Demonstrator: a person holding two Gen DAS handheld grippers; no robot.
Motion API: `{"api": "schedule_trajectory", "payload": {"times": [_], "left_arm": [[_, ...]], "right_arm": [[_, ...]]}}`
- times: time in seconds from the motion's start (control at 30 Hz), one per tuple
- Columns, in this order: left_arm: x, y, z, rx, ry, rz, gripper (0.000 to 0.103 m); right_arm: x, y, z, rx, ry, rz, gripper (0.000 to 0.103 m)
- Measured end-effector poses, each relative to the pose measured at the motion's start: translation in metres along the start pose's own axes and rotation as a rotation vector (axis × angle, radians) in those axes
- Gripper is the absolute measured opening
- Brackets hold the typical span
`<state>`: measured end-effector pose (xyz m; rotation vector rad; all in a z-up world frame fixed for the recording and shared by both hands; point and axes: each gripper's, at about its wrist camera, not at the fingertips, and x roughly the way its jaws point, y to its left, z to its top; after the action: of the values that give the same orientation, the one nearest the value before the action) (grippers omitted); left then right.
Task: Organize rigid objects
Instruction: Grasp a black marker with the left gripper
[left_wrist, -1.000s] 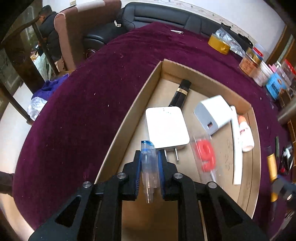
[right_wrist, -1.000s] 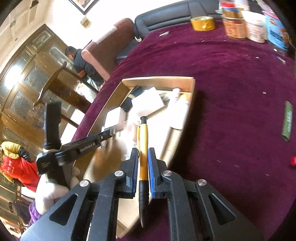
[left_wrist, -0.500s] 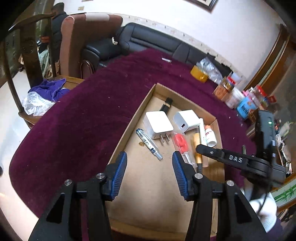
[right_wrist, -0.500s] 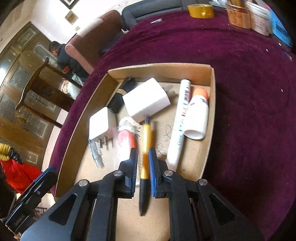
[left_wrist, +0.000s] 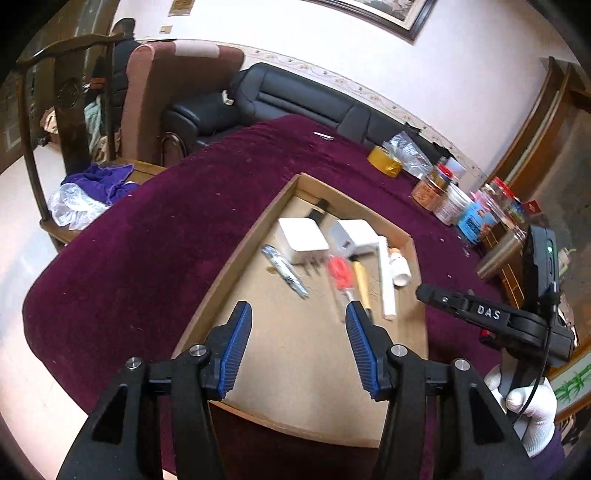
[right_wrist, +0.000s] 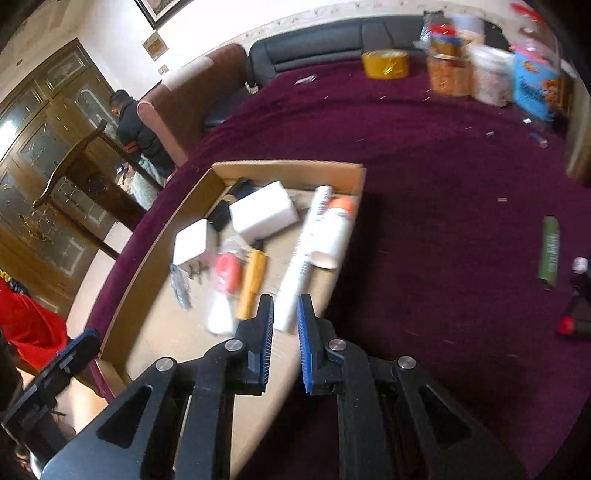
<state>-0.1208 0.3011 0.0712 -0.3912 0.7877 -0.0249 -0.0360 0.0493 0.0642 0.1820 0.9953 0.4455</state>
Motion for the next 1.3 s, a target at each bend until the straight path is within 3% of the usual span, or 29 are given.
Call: {"api": "schedule_trajectory", "payload": {"times": [0.13,0.23,0.27,0.37,0.47,0.53,0.7,0.73,0.83,1.03,1.17,1.3], "left_arm": [[-0.007,-0.027,-0.008,0.056,-0.015,-0.051,0.047],[-0.012,-0.055,-0.020,0.113,-0.027,-0.118,0.050],[-0.012,-0.067,-0.026,0.138,-0.023,-0.148,0.055],[-0.007,-0.098,-0.043,0.193,0.016,-0.206,0.056],[0.000,-0.124,-0.057,0.257,0.072,-0.231,0.056],[0.002,-0.133,-0.064,0.277,0.098,-0.237,0.056],[0.004,-0.140,-0.071,0.273,0.129,-0.222,0.056],[0.003,-0.140,-0.072,0.271,0.131,-0.218,0.056],[0.005,-0.139,-0.074,0.266,0.139,-0.203,0.056],[0.017,-0.145,-0.083,0.270,0.195,-0.222,0.056],[0.018,-0.149,-0.086,0.277,0.204,-0.235,0.056],[0.021,-0.150,-0.088,0.275,0.217,-0.244,0.056]], "right_arm": [[-0.040,-0.046,-0.009,0.014,-0.056,-0.080,0.011],[-0.074,-0.109,-0.012,0.077,-0.103,-0.228,0.010],[-0.081,-0.130,-0.012,0.106,-0.111,-0.266,0.010],[-0.096,-0.185,-0.012,0.195,-0.122,-0.356,0.010],[-0.099,-0.215,-0.014,0.244,-0.106,-0.331,0.010],[-0.092,-0.224,-0.013,0.253,-0.086,-0.292,0.010],[-0.066,-0.241,-0.023,0.300,-0.007,-0.327,0.012],[-0.069,-0.241,-0.027,0.309,-0.037,-0.330,0.015],[-0.070,-0.223,-0.037,0.308,-0.032,-0.267,0.022],[-0.071,-0.200,-0.046,0.281,-0.035,-0.123,0.022],[-0.078,-0.218,-0.037,0.383,-0.070,-0.149,0.022],[-0.069,-0.224,-0.025,0.474,-0.091,-0.228,0.022]]}}
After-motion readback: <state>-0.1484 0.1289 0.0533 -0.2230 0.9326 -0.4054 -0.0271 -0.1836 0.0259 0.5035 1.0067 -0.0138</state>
